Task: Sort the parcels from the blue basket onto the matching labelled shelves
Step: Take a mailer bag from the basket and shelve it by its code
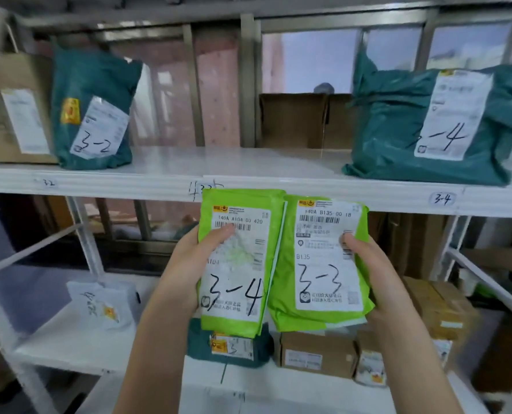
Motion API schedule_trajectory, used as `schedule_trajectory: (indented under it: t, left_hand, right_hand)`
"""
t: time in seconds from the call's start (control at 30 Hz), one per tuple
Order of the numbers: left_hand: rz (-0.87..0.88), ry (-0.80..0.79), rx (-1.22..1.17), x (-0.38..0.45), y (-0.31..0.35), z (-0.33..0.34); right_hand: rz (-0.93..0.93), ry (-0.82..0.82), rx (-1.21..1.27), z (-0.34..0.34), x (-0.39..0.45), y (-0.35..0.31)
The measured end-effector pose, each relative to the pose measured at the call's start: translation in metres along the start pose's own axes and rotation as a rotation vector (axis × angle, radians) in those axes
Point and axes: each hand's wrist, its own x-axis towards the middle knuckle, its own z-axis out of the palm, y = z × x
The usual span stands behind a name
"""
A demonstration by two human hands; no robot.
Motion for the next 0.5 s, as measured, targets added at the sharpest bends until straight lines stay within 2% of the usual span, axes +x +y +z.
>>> schedule_trajectory:
  t: [0.3,0.5]
  left_hand:
    - [0.077,0.000,-0.026,0.017,0.048,0.000]
    - [0.043,-0.010,-0.044,0.017,0.047,-0.022]
  right_hand:
    - [-0.044,-0.044,-0.017,0.038,0.022,-0.027]
    - [-0.074,0.017,-0.110,0.051,0.056,-0.055]
